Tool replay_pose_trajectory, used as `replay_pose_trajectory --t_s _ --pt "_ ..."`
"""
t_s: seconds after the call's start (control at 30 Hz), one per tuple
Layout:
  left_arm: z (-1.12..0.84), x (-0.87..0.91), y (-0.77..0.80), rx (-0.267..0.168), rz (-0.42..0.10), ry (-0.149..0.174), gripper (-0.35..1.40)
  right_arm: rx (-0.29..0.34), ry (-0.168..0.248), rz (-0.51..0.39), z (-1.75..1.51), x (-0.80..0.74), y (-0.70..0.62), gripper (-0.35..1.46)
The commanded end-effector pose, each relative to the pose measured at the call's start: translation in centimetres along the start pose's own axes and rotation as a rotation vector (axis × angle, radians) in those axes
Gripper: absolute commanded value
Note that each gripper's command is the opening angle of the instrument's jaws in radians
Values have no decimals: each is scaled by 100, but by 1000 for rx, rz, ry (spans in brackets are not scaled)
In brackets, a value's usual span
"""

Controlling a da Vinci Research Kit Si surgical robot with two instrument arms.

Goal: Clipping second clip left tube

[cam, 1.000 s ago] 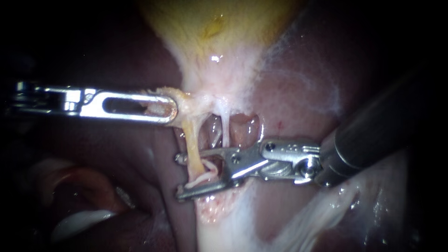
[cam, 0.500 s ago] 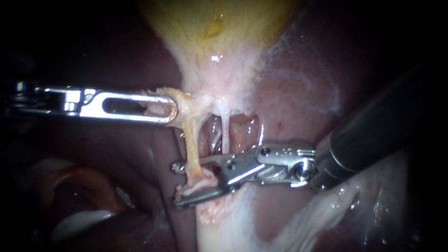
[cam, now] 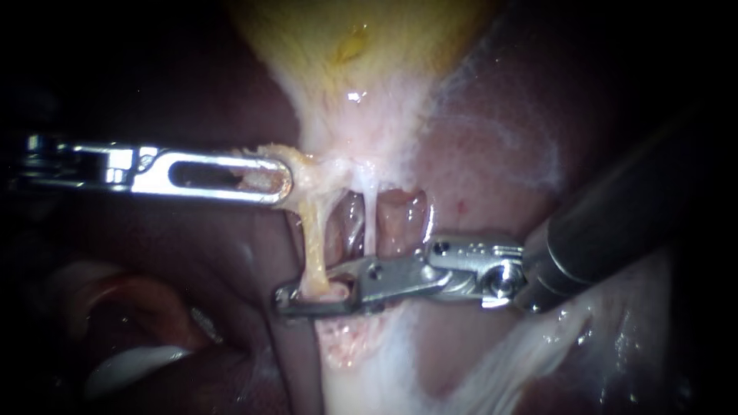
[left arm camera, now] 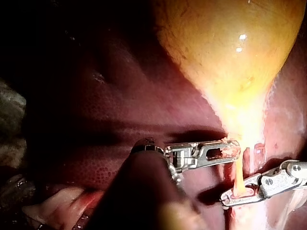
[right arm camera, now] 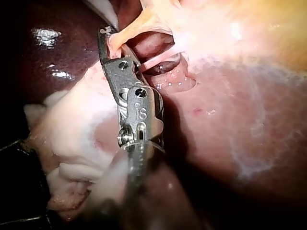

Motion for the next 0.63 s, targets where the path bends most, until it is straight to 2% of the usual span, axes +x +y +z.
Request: replay_pose_trajectory --t_s 0.03,0.17,0.63 --pt "0 0 0 0 0 0 -35 2 -5 19 1 1 -1 -35" --pt "0 0 0 0 0 0 -35 -5 -58 32 -1 -1 -2 -35" --pt "0 0 0 0 0 0 -35 0 -61 33 -6 -2 0 -35"
